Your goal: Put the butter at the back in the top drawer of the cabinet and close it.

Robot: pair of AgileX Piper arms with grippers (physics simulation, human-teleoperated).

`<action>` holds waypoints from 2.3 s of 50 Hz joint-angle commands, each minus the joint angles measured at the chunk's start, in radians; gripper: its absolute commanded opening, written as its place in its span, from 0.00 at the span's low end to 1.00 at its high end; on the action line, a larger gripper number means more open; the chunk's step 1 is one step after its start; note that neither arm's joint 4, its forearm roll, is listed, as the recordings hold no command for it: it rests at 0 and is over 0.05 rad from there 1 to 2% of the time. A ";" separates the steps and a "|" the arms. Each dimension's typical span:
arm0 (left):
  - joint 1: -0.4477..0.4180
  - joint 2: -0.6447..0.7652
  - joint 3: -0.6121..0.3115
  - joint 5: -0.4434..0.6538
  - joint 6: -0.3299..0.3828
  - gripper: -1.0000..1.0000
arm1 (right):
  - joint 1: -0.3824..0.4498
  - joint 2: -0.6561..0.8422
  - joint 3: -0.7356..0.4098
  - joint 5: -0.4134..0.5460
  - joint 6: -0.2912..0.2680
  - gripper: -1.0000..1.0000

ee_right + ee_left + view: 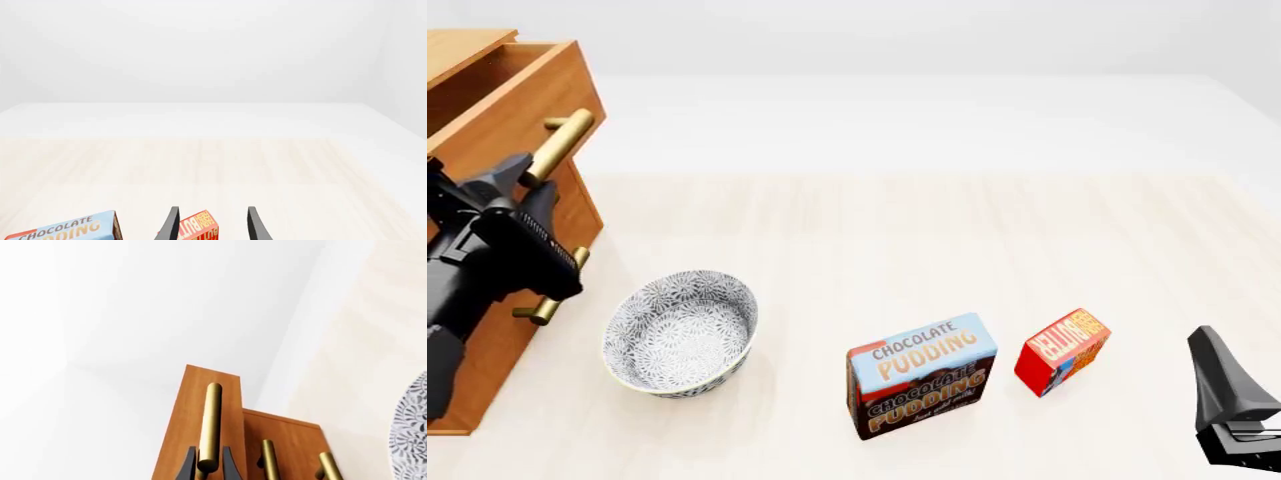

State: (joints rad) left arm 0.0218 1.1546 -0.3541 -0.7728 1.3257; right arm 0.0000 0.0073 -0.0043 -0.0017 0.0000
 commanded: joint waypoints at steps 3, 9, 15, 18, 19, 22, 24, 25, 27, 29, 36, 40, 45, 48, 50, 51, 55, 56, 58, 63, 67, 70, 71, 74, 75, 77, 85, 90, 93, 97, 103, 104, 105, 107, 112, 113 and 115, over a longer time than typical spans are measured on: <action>-0.062 0.056 0.080 0.040 0.002 0.00 | 0.000 0.000 0.000 0.000 0.000 1.00; -0.067 0.072 0.076 0.028 0.007 0.00 | 0.000 0.000 0.000 0.000 0.000 1.00; -0.073 0.085 0.079 0.015 0.011 0.00 | 0.000 0.000 0.000 0.000 0.000 1.00; -0.074 0.070 0.071 0.039 0.012 0.00 | 0.000 0.000 0.000 0.000 0.000 1.00; -0.074 0.078 0.074 0.028 0.011 0.00 | 0.000 0.000 0.000 0.000 0.000 1.00; -0.074 0.068 0.070 0.042 0.012 0.00 | 0.000 0.000 0.000 0.000 0.000 1.00; -0.073 0.057 0.069 0.054 0.013 0.00 | 0.000 0.000 0.000 0.000 0.000 1.00; -0.074 0.064 0.074 0.041 0.012 0.00 | 0.000 0.000 0.000 0.000 0.000 1.00; -0.077 0.073 0.078 0.027 0.011 0.00 | 0.000 0.000 0.000 0.000 0.000 1.00; -0.073 0.072 0.081 0.025 0.010 0.00 | 0.000 0.000 0.000 0.000 0.000 1.00; -0.067 0.041 0.072 0.072 -0.001 1.00 | 0.000 0.000 0.000 0.000 0.000 1.00; -0.066 0.049 0.079 0.054 -0.001 1.00 | 0.000 0.000 0.000 0.000 0.000 1.00; -0.061 0.052 0.082 0.042 -0.004 1.00 | 0.000 0.000 0.000 0.000 0.000 1.00; -0.055 0.024 0.073 0.078 -0.005 1.00 | 0.000 0.000 0.000 0.000 0.000 1.00; -0.052 0.013 0.071 0.088 -0.006 1.00 | 0.000 0.000 0.000 0.000 0.000 1.00; -0.052 0.008 0.070 0.091 -0.007 1.00 | 0.000 0.000 0.000 0.000 0.000 1.00; -0.049 0.001 0.073 0.085 -0.011 1.00 | 0.000 0.000 0.000 0.000 0.000 1.00; -0.048 -0.003 0.074 0.086 -0.012 1.00 | 0.000 0.000 0.000 0.000 0.000 1.00; -0.048 -0.008 0.073 0.089 -0.012 1.00 | 0.000 0.000 0.000 0.000 0.000 1.00; -0.042 -0.063 0.056 0.148 -0.014 1.00 | 0.000 0.000 0.000 0.000 0.000 1.00; -0.044 -0.074 0.062 0.143 -0.011 1.00 | 0.000 0.000 0.000 0.000 0.000 1.00; -0.046 -0.088 0.059 0.154 -0.011 1.00 | 0.000 0.000 0.000 0.000 0.000 1.00; -0.047 -0.095 0.056 0.160 -0.012 1.00 | 0.000 0.000 0.000 0.000 0.000 1.00; -0.055 -0.144 0.026 0.229 -0.022 1.00 | 0.000 0.000 0.000 0.000 0.000 1.00; -0.055 -0.163 0.017 0.252 -0.023 1.00 | 0.000 0.000 0.000 0.000 0.000 1.00; -0.058 -0.194 0.004 0.287 -0.024 1.00 | 0.000 0.000 0.000 0.000 0.000 1.00; -0.055 -0.272 -0.011 0.359 -0.042 1.00 | 0.000 0.000 0.000 0.000 0.000 1.00; -0.047 -0.333 -0.044 0.440 -0.053 1.00 | 0.000 0.000 0.000 0.000 0.000 1.00; -0.043 -0.380 -0.043 0.479 -0.058 1.00 | 0.000 0.000 0.000 0.000 0.000 1.00; -0.032 -0.450 -0.075 0.568 -0.087 1.00 | 0.000 0.000 0.000 0.000 0.000 1.00; -0.066 -0.517 -0.178 0.717 -0.161 1.00 | 0.000 0.000 0.000 0.000 0.000 1.00; -0.066 -0.517 -0.178 0.718 -0.161 1.00 | 0.000 0.000 0.000 0.000 0.000 1.00; -0.071 -0.524 -0.200 0.755 -0.187 1.00 | 0.000 0.000 0.000 0.000 0.000 1.00; -0.056 -0.558 -0.219 0.807 -0.208 1.00 | 0.000 0.000 0.000 0.000 0.000 1.00; -0.053 -0.590 -0.325 0.936 -0.293 1.00 | 0.000 0.000 0.000 0.000 0.000 1.00; -0.045 -0.596 -0.342 0.959 -0.304 1.00 | 0.000 0.000 0.000 0.000 0.000 1.00; -0.038 -0.602 -0.366 0.982 -0.319 1.00 | 0.000 0.000 0.000 0.000 0.000 1.00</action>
State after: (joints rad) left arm -0.0284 0.6310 -0.5835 0.0120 1.1131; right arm 0.0000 0.0073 -0.0043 -0.0017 0.0000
